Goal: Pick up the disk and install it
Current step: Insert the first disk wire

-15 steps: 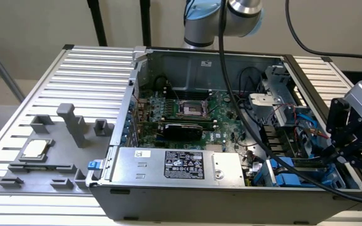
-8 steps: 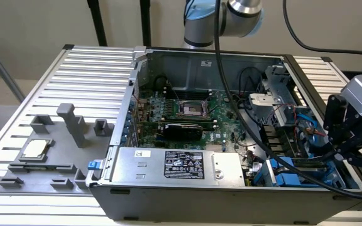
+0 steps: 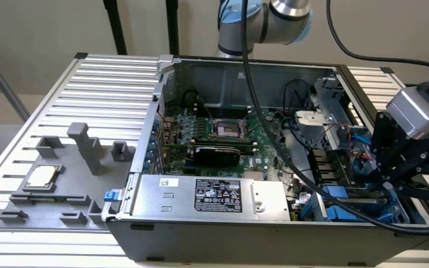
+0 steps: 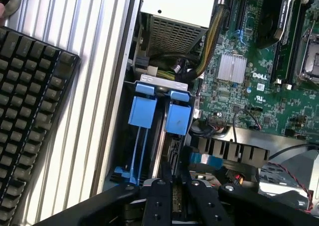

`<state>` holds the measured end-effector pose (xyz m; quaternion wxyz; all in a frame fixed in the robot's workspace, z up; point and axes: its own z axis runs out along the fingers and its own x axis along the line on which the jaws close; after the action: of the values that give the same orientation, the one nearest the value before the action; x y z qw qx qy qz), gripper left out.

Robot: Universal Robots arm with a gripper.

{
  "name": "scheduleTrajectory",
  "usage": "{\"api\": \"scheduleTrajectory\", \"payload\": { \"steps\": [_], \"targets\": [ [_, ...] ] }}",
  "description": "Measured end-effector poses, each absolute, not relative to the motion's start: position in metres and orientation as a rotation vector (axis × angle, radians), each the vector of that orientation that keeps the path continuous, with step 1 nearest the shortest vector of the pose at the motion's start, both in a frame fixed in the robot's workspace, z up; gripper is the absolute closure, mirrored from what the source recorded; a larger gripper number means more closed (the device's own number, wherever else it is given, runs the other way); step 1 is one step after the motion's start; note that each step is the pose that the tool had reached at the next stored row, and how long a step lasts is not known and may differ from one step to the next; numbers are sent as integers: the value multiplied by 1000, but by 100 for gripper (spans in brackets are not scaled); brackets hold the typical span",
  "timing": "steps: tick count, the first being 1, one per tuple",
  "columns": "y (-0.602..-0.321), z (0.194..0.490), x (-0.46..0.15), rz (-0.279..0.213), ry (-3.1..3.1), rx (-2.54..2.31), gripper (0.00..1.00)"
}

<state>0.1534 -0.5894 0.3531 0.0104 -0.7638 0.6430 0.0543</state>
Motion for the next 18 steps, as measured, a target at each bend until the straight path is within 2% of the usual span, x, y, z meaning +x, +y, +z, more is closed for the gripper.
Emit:
{"api": "scheduleTrajectory", "payload": {
  "steps": [18],
  "targets": [
    [-589, 347, 151, 150, 2213, -2211, 83]
  ]
}}
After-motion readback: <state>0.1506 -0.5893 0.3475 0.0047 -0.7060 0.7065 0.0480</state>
